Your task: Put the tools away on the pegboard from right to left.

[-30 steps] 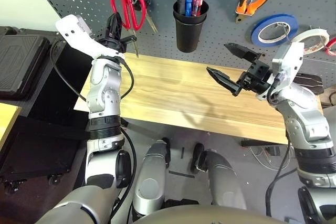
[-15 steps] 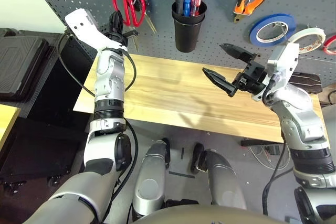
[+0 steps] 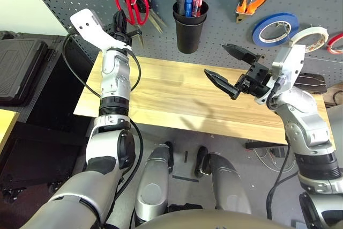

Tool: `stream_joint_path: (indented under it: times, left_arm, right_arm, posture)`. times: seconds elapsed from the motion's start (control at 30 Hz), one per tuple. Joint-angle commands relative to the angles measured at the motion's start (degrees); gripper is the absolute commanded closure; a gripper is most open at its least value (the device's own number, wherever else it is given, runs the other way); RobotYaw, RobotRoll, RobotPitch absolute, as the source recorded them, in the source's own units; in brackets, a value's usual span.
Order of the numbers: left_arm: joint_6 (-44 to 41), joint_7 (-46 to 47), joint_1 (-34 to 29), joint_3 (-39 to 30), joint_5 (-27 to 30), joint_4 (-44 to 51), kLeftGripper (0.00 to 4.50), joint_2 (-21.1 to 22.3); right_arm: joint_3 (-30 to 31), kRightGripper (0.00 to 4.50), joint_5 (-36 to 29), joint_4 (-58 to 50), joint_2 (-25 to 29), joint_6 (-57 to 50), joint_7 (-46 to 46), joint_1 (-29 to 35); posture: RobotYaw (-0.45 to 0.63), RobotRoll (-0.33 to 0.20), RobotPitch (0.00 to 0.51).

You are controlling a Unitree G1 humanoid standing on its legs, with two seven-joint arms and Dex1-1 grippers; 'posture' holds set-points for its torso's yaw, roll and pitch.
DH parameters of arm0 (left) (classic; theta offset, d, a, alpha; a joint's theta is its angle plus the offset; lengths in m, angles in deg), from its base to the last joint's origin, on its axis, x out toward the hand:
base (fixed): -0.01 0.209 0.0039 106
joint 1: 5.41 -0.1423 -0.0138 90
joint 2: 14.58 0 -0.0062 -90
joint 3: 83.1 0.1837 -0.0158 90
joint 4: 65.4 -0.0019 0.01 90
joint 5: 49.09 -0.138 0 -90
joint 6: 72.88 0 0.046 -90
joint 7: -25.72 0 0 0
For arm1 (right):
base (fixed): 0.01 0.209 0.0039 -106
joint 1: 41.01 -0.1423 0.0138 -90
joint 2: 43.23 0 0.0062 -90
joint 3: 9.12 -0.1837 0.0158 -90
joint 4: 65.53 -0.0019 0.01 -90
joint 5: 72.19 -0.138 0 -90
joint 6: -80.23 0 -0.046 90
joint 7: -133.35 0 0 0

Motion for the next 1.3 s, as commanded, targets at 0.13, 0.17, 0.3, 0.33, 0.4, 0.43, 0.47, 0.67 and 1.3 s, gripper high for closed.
stream_joint_path:
  times: [0.13, 0.17, 0.3, 0.33, 0.4, 0.43, 0.47, 0.67, 1.3]
  left_arm:
    - [0.1, -0.5, -0.8, 0.4, -1.3, -2.4, 4.47, 0.1]
    - [0.2, -0.5, -0.8, 0.4, -1.3, -2.6, 4.47, 0.1]
    - [0.5, -0.7, -0.6, 0.3, -1.4, -3.4, 4.47, 0.2]
    - [0.5, -0.7, -0.6, 0.3, -1.4, -3.5, 4.47, 0.2]
    - [0.5, -0.7, -0.6, 0.3, -1.5, -3.5, 4.47, 0.3]
    - [0.5, -0.6, -0.7, 0.3, -1.5, -3.5, 4.47, 0.3]
    - [0.5, -0.5, -0.7, 0.3, -1.5, -3.5, 4.47, 0.3]
    - [0.0, -0.4, -1.7, 0.2, -1.4, -2.5, 3.3, 0.3]
    - [-7.6, 0.7, -14.1, 0.5, 0.2, 18.7, 0.03, 0.2]
  right_arm:
    - [-4.3, 0.0, -5.1, -5.2, 3.6, -6.0, -0.8, -0.2]
    - [-4.7, 0.0, -5.8, -5.6, 4.2, -7.1, -0.9, -0.6]
    - [-5.5, 0.0, -8.0, -6.9, 5.1, -10.9, -2.3, -1.6]
    - [-5.5, 0.0, -8.2, -7.1, 5.2, -11.4, -2.5, -1.6]
    - [-5.4, 0.0, -8.5, -7.5, 5.2, -12.0, -2.8, -1.7]
    - [-5.3, 0.0, -8.5, -7.6, 5.2, -12.2, -2.8, -1.7]
    - [-5.2, 0.0, -8.5, -7.7, 5.2, -12.4, -2.9, -1.6]
    - [-4.9, 0.0, -8.2, -7.4, 5.1, -12.5, -2.6, -1.5]
    - [-3.4, 0.0, -7.0, -6.7, 3.8, -11.7, -2.0, -1.6]
  posture:
    - [0.12, 0.0, 0.238]
    - [0.12, 0.0, 0.238]
    - [0.12, 0.0, 0.239]
    - [0.12, 0.0, 0.24]
    - [0.12, 0.0, 0.24]
    - [0.12, 0.0, 0.242]
    - [0.12, 0.0, 0.242]
    - [0.13, 0.0, 0.244]
    - [0.14, 0.0, 0.257]
